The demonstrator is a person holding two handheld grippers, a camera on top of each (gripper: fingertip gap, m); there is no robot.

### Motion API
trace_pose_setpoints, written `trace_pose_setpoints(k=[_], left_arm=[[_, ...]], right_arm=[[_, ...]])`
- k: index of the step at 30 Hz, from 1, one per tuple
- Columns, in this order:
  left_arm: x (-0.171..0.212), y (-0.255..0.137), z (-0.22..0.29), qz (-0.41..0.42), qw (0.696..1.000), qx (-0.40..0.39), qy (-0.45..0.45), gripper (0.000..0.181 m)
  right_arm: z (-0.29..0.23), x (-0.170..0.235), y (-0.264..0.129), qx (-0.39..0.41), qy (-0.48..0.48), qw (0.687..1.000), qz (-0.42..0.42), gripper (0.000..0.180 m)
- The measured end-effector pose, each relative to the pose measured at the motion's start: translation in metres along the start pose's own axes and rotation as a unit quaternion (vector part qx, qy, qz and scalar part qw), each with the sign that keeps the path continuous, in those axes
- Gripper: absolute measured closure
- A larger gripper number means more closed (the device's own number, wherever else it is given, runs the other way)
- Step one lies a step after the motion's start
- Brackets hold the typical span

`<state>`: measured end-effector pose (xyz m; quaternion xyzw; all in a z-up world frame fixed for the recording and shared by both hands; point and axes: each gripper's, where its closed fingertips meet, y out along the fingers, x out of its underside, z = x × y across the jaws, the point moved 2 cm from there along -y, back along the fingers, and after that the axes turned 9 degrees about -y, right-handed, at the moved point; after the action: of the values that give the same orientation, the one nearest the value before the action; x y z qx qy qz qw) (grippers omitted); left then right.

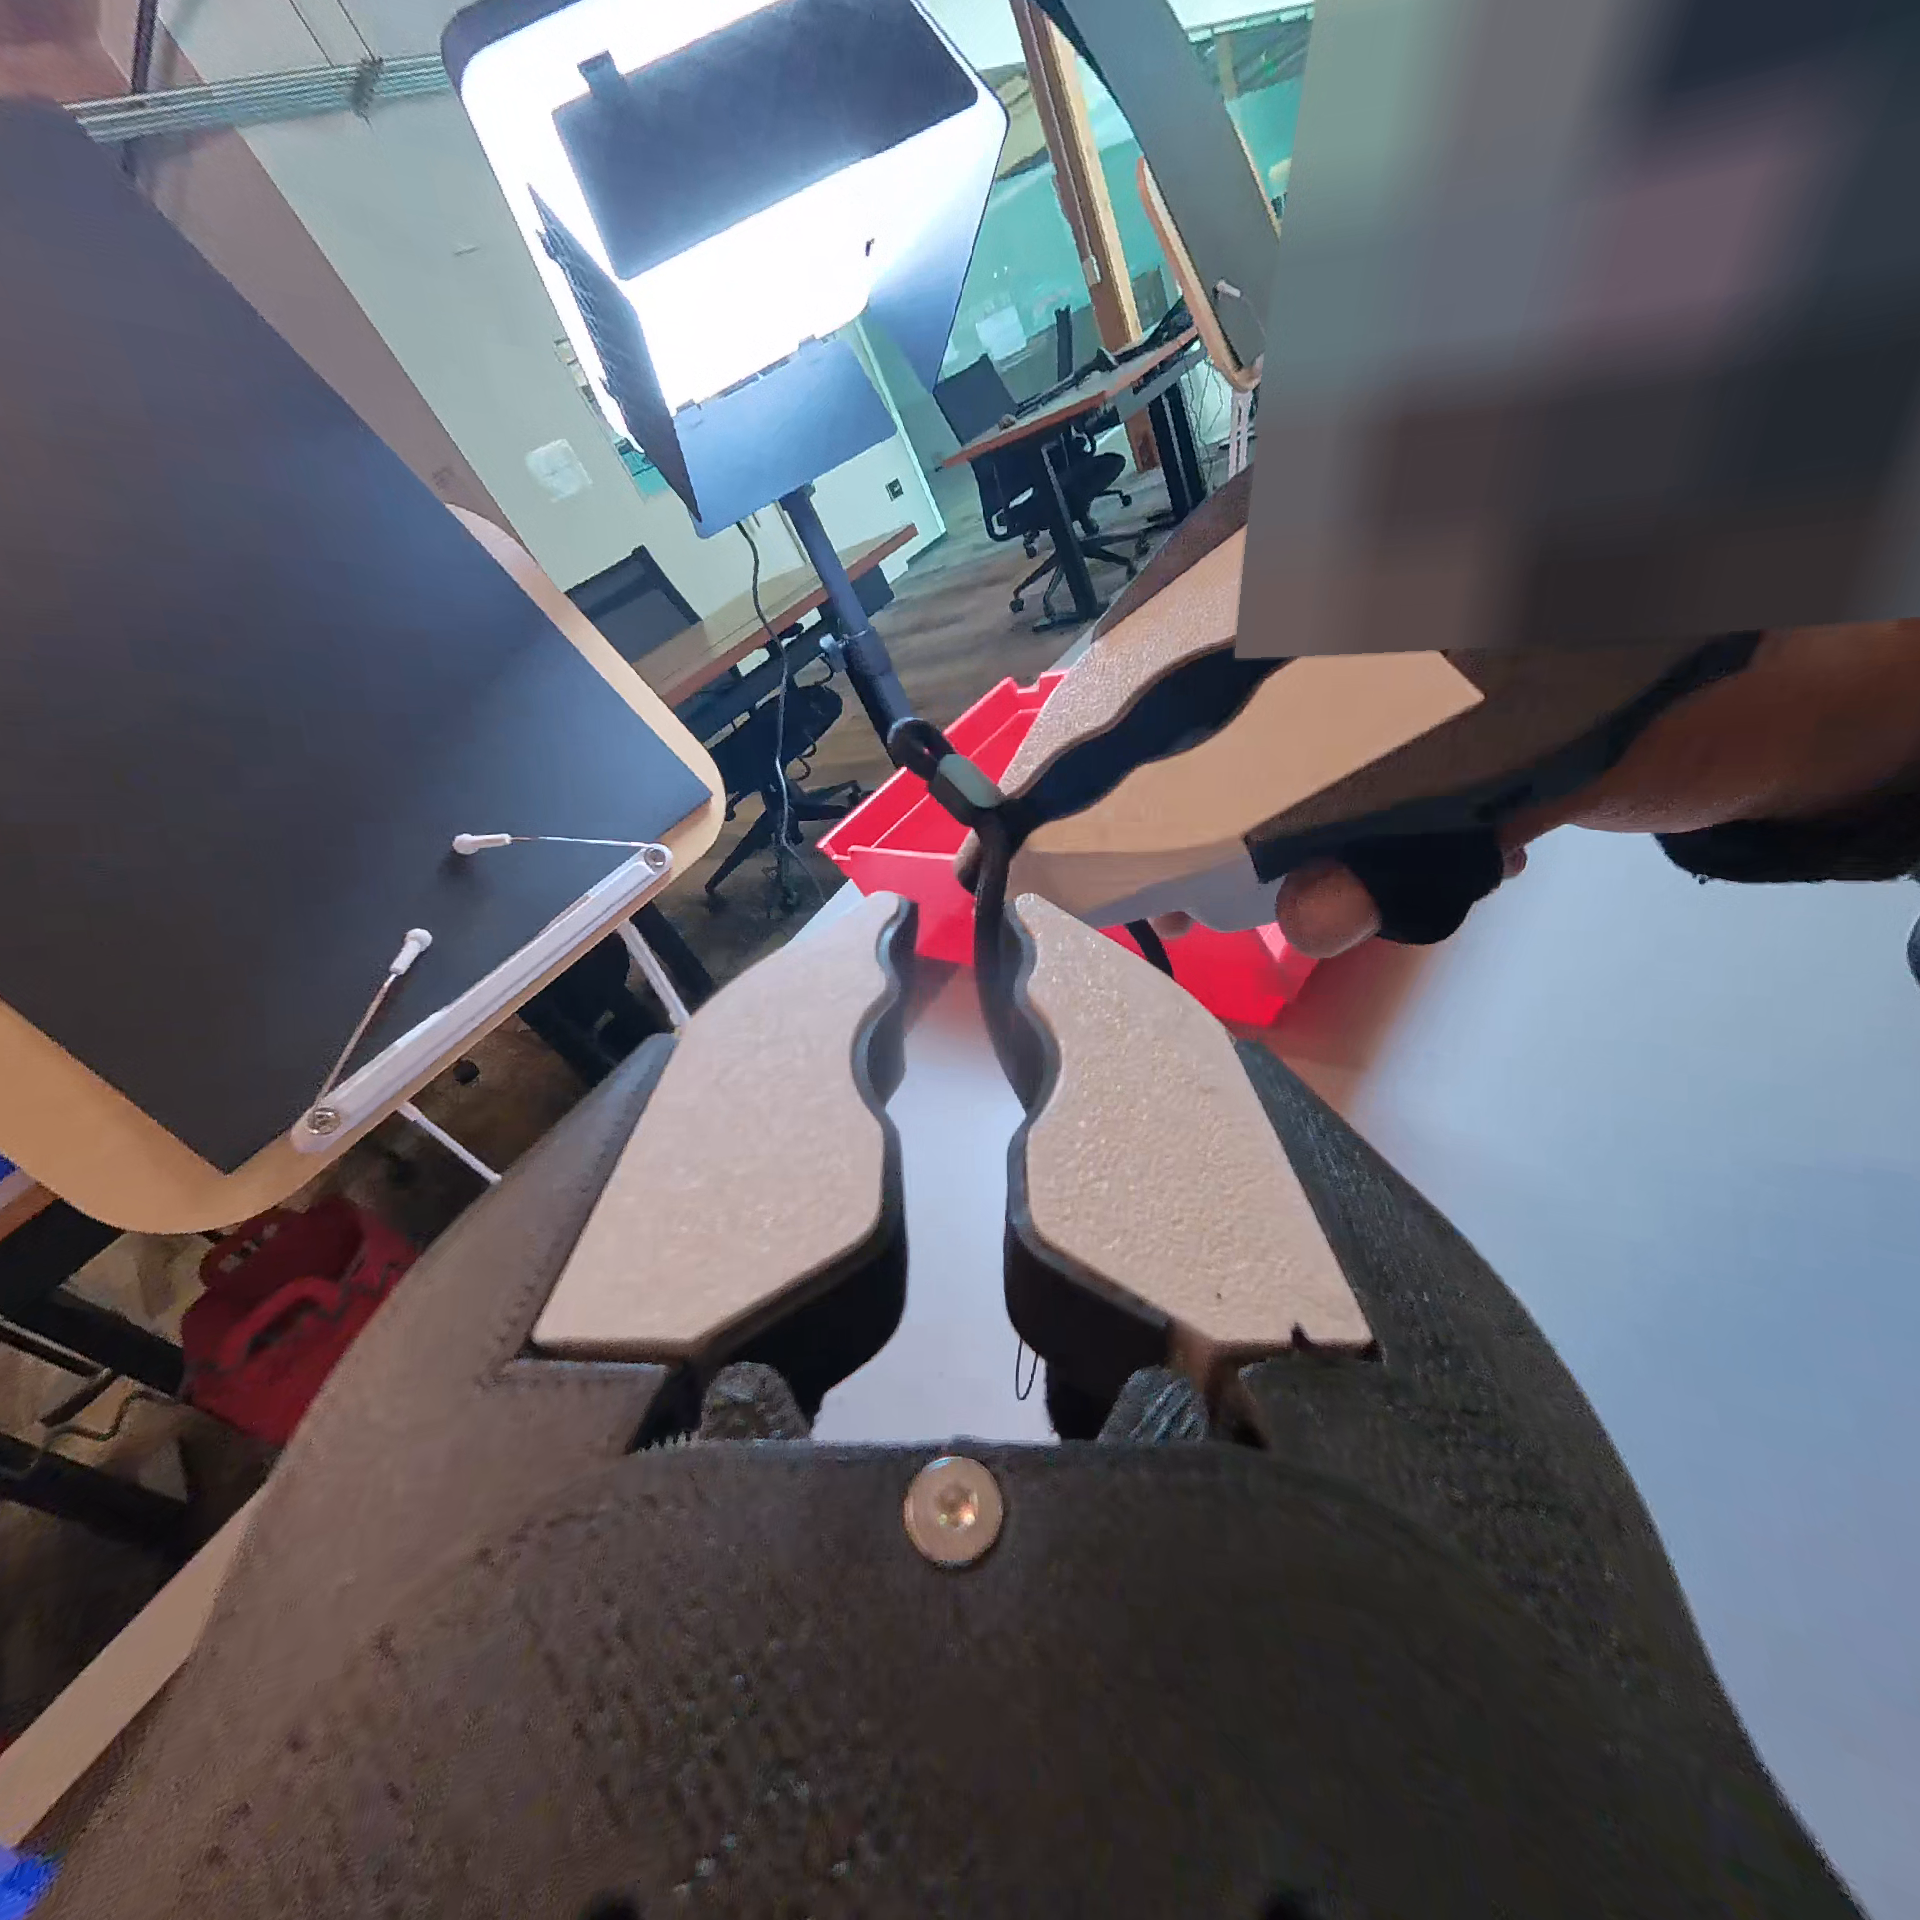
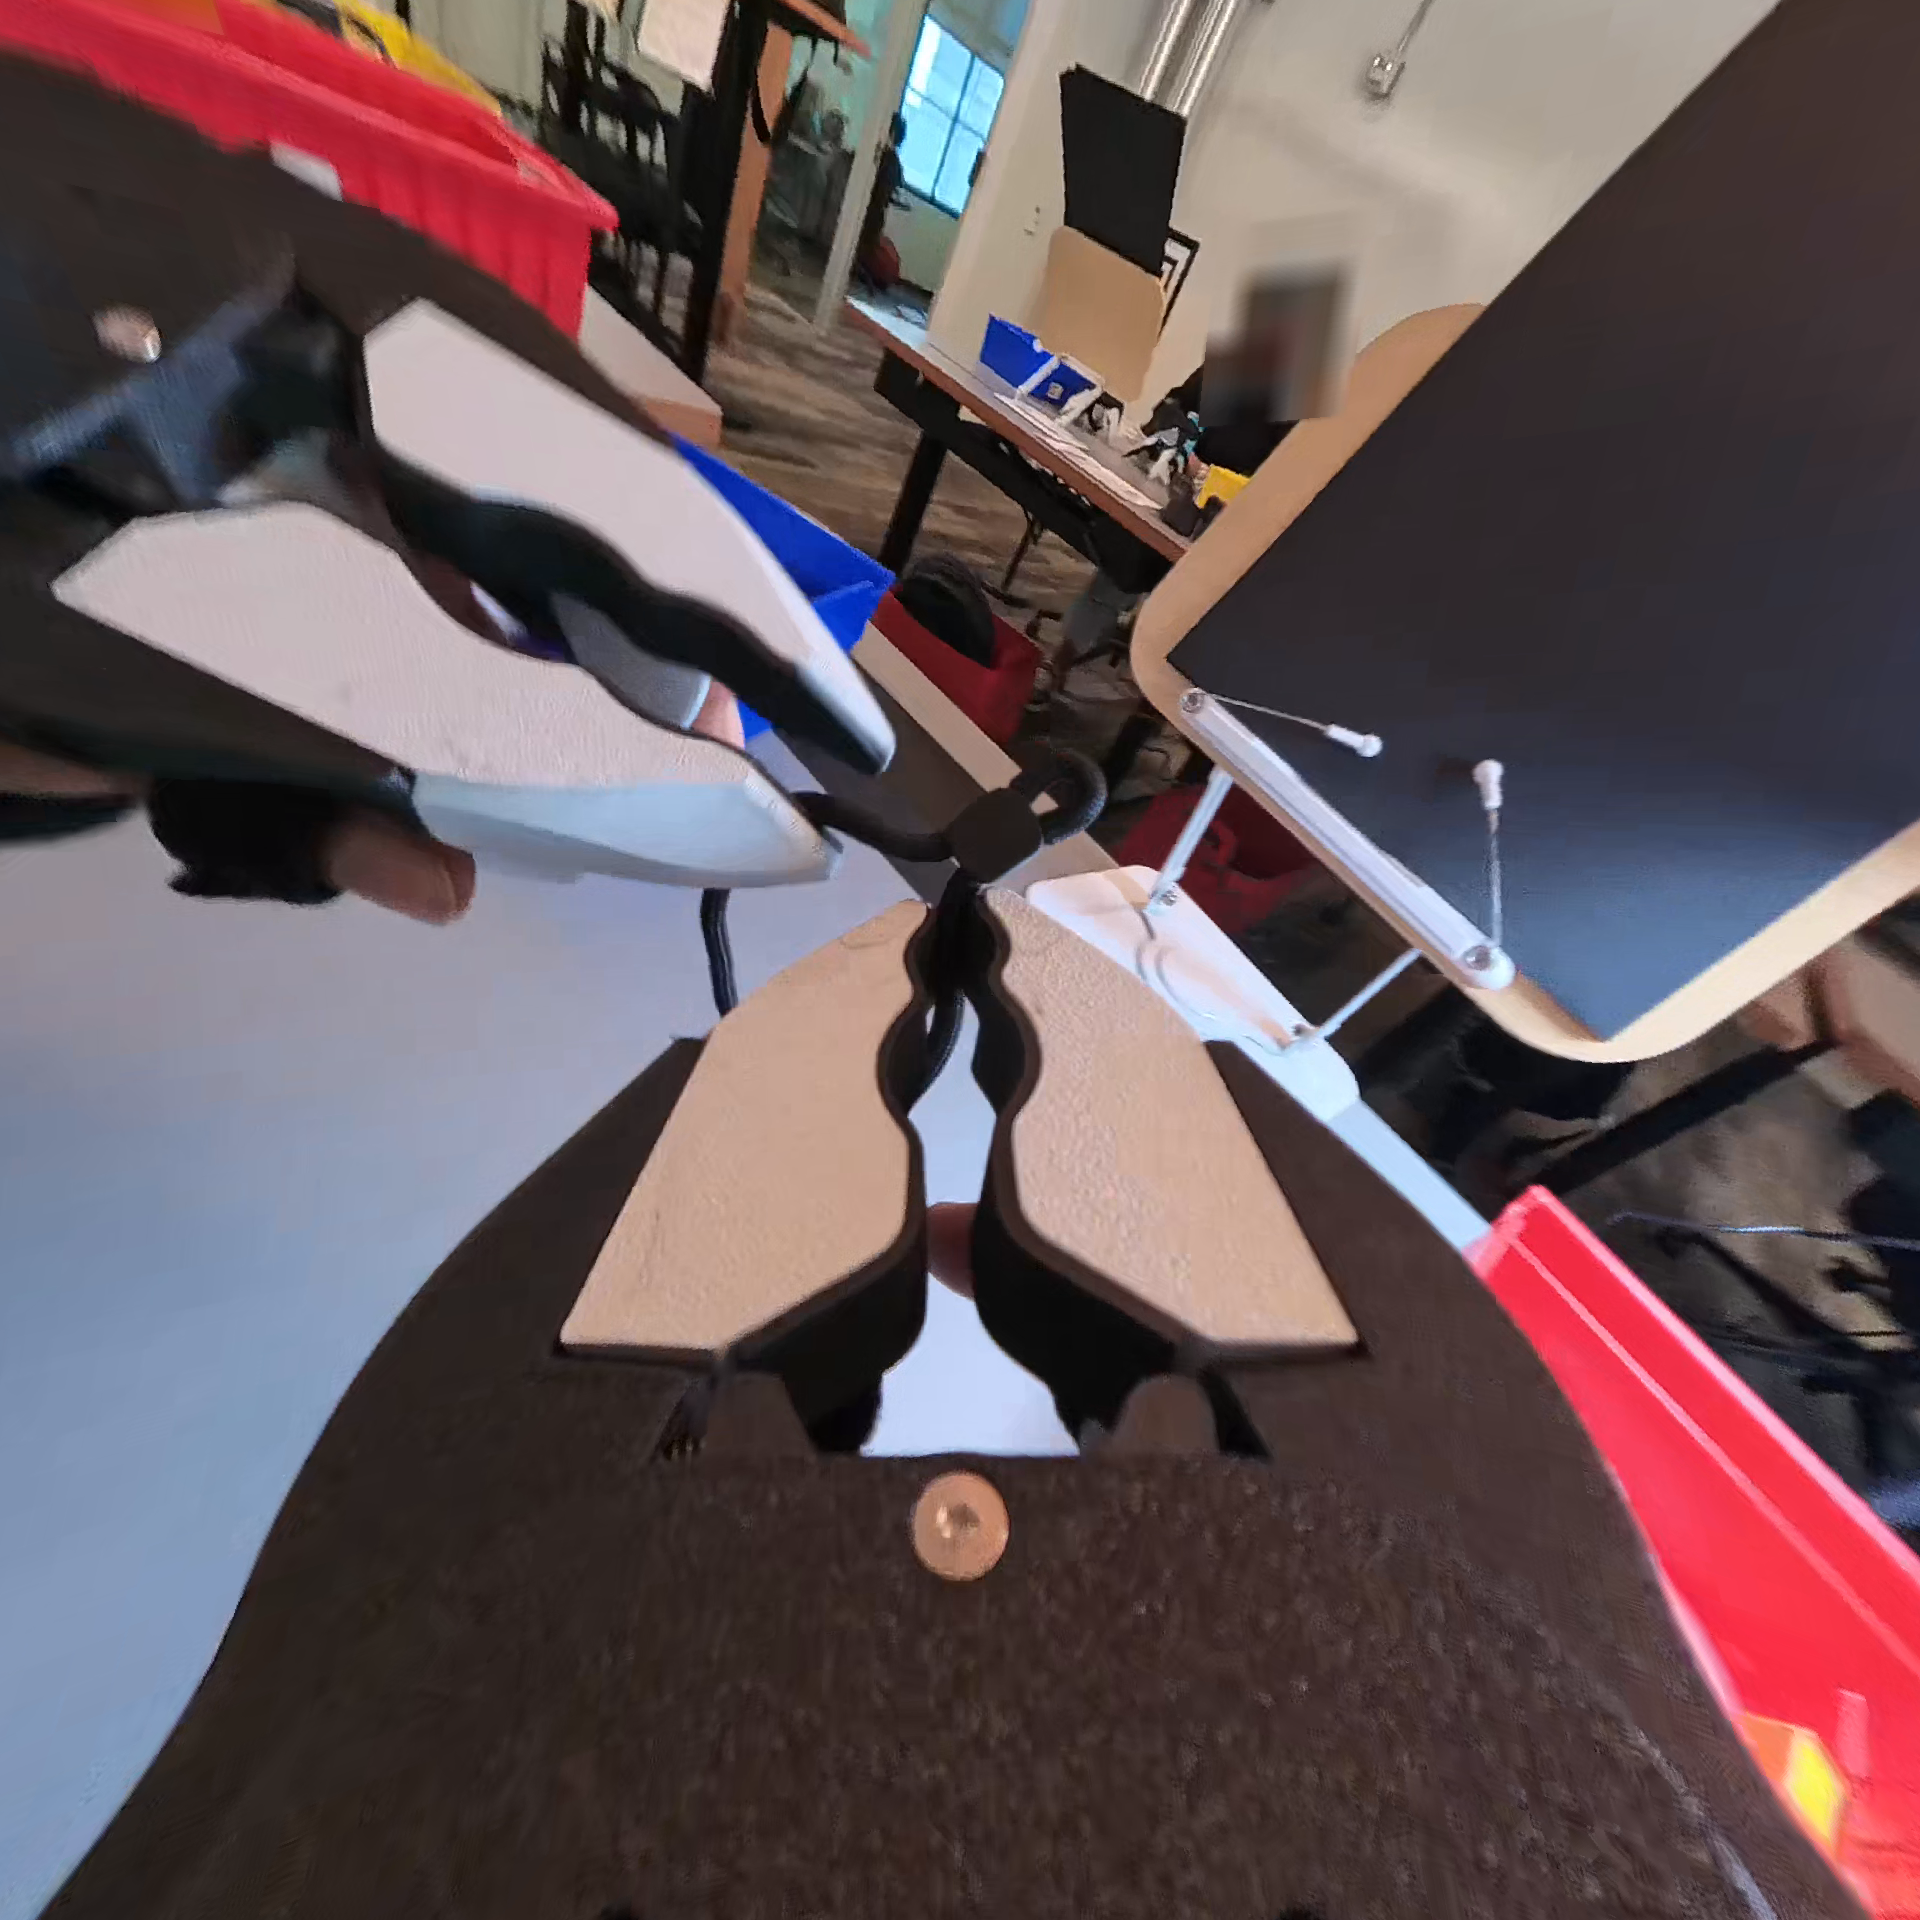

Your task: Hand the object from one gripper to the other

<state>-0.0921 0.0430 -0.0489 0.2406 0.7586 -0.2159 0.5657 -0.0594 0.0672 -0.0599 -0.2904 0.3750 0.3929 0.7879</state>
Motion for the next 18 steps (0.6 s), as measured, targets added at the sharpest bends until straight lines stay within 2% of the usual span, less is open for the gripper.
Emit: trace_pose_setpoints(k=[5,10,18], left_arm=[[0.008,0.001,0.001,-0.049,0.999,0.007,0.010,0.152],[0.016,0.001,0.003,-0.086,0.996,0.036,-0.010,0.153],[0.026,-0.001,0.005,-0.127,0.991,0.050,0.018,0.161]], right_arm=[[-0.015,0.009,0.006,-0.011,-0.095,0.995,-0.040,0.176],[-0.026,0.014,0.010,0.000,-0.209,0.976,-0.055,0.176],[-0.028,0.017,0.011,0.000,-0.239,0.969,-0.059,0.176]])
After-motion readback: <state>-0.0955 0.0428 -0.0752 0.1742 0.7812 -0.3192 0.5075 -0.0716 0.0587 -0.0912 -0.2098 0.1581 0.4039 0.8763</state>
